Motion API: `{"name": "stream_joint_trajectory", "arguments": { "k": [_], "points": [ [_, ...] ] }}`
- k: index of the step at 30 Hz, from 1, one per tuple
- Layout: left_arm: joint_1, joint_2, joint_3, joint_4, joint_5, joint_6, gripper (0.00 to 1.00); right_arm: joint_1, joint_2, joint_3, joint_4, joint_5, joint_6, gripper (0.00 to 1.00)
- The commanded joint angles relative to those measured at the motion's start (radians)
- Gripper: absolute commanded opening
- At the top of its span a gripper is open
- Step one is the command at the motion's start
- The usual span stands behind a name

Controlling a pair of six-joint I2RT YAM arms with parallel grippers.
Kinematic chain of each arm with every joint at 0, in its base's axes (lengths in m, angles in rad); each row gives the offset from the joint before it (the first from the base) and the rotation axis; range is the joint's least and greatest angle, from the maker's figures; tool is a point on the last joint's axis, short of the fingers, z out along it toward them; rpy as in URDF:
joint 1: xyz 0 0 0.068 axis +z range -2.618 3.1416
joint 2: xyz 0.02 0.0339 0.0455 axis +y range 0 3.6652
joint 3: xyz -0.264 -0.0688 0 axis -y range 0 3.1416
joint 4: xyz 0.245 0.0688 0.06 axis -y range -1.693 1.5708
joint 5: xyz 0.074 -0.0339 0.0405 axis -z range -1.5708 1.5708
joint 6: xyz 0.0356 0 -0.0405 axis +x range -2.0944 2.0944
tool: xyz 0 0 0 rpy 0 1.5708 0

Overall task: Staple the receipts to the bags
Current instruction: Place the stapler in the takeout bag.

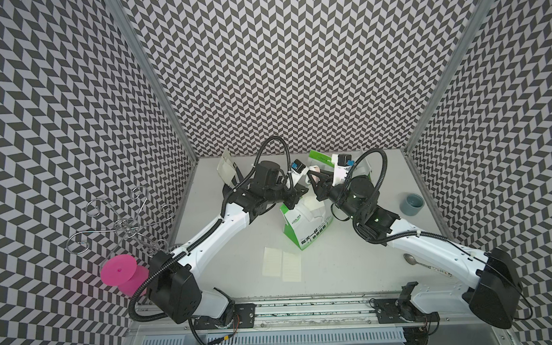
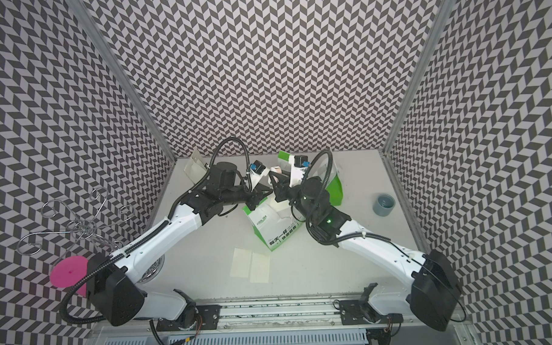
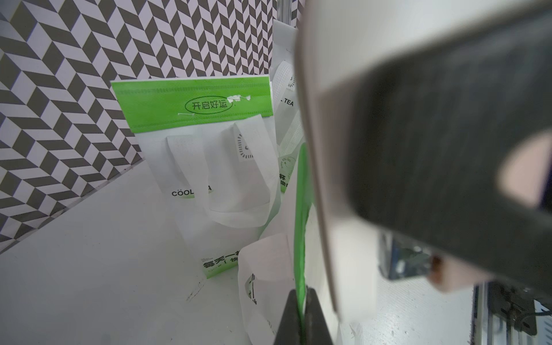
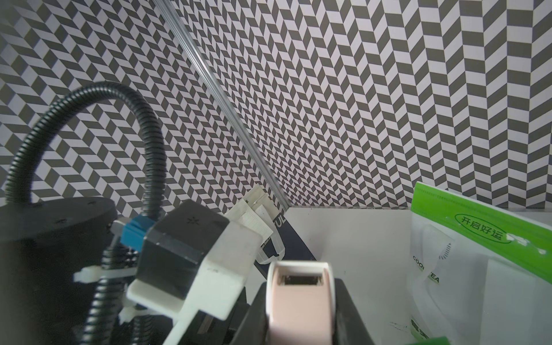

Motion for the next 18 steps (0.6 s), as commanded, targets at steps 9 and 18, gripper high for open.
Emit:
{"name": "stream_joint_trajectory", "arguments": {
  "k": [9,18],
  "points": [
    [-0.01,-0.03,-0.012,0.024,-0.001,0.019,0.0,0.005,0.053,0.021,0.023,0.065,0.011,0.02],
    [-0.01,-0.028,-0.011,0.023,-0.01,0.02,0.0,0.019,0.067,0.046,-0.033,0.075,-0.01,0.02]
  ]
}}
